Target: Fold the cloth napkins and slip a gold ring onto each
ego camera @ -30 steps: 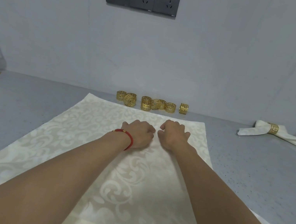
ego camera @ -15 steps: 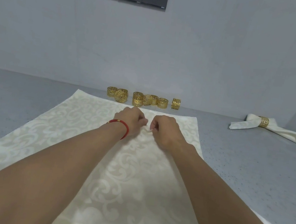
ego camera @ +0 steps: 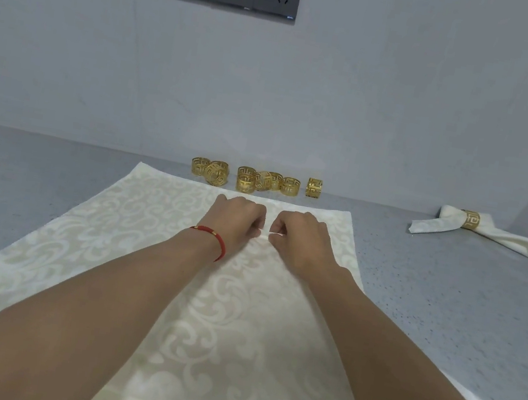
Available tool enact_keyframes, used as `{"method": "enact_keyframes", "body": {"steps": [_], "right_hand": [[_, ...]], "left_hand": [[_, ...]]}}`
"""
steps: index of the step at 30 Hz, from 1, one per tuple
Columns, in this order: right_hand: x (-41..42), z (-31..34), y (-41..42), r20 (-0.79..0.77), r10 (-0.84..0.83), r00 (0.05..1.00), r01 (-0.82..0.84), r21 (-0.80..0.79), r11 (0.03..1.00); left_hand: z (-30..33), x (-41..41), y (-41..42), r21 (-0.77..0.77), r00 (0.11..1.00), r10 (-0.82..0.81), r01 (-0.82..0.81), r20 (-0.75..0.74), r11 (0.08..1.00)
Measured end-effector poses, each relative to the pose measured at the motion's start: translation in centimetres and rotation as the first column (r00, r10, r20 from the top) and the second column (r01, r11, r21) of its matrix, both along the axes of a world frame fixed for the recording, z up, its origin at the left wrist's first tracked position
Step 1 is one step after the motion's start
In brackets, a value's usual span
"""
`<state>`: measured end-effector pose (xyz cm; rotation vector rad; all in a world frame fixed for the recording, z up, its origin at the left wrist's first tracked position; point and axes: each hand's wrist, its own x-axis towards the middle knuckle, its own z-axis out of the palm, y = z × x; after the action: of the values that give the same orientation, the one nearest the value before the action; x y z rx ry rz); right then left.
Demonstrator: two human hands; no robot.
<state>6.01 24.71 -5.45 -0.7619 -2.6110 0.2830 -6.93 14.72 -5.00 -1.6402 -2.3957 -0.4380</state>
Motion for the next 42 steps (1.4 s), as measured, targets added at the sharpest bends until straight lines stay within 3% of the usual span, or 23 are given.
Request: {"method": "enact_keyframes", "body": {"steps": [5, 8, 11, 14, 17, 21, 23, 26, 29, 31, 33, 35, 38, 40, 42], "right_hand": [[0.4, 0.2, -0.5, 0.137, 0.080, 0.987, -0.124, 0.351, 0.928], [1.0, 0.4, -0.5, 0.212, 0.088, 0.973, -0.168, 0.401, 0.901], [1.6, 0.0, -1.0, 0.158, 0.094, 0.983, -0.134, 0.267, 0.954], [1.6, -1.0, -0.8, -0.103, 0.039, 0.994, -0.039, 0.004, 0.999], [1.2, -1.8, 0.0, -0.189, -0.011, 0.982, -0.016, -0.144, 0.989], [0.9, -1.2, -0.3, -0.075, -0.033, 0.997, 0.032, -0.011, 0.999], [0.9, -0.7, -0.4, 0.019, -0.008, 1.000, 0.005, 0.140, 0.990], [1.5, -0.3, -1.3, 0.207, 0.086, 0.974, -0.175, 0.460, 0.871], [2.3, 0.3, -1.9, 0.288, 0.115, 0.951, -0.270, 0.588, 0.762], [2.8, 0.3, -2.1, 0.335, 0.176, 0.926, -0.349, 0.574, 0.741], [3.2, 0.1, -1.9, 0.309, 0.186, 0.933, -0.322, 0.477, 0.818], [3.5, 0.0, -1.8, 0.175, 0.137, 0.975, -0.182, 0.273, 0.945], [3.6, -0.6, -1.5, -0.037, 0.041, 0.998, -0.041, -0.001, 0.999], [3.4, -0.9, -1.5, -0.014, 0.022, 1.000, -0.022, -0.013, 1.000], [3.5, -0.9, -1.8, 0.058, 0.012, 0.998, -0.014, 0.040, 0.999]], "left_hand": [[0.7, 0.5, -0.4, -0.055, 0.970, -0.094, 0.084, -0.226, 0.995], [1.4, 0.5, -0.8, -0.133, 0.971, -0.154, 0.131, -0.185, 0.982], [1.1, 0.4, -1.2, -0.103, 0.993, -0.122, 0.122, 0.006, 0.987], [-0.1, 0.3, -1.4, 0.130, 0.957, -0.038, 0.000, 0.289, 0.991], [-0.4, 0.2, -1.5, 0.185, 0.916, 0.015, -0.097, 0.402, 0.978], [0.3, 0.4, -1.3, 0.000, 0.975, 0.033, -0.034, 0.219, 0.999], [0.6, 0.4, -1.5, -0.045, 0.996, 0.018, -0.014, 0.086, 0.999], [1.0, 0.8, -2.1, -0.072, 0.994, -0.050, 0.043, -0.100, 0.996], [1.3, 1.1, -2.6, -0.136, 0.947, -0.127, 0.090, -0.294, 0.987], [1.3, 1.3, -3.0, -0.172, 0.922, -0.174, 0.120, -0.347, 0.978], [0.9, 1.7, -3.7, -0.169, 0.920, -0.183, 0.131, -0.347, 0.977], [0.0, 1.7, -4.2, -0.065, 0.975, -0.116, 0.105, -0.189, 0.992], [-1.0, 1.2, -4.2, 0.122, 0.990, -0.028, 0.011, 0.138, 0.992], [-1.1, 1.2, -4.1, 0.132, 0.981, -0.002, -0.024, 0.193, 0.991], [-1.2, 1.1, -3.7, 0.065, 0.990, -0.007, -0.002, 0.139, 0.998]]}}
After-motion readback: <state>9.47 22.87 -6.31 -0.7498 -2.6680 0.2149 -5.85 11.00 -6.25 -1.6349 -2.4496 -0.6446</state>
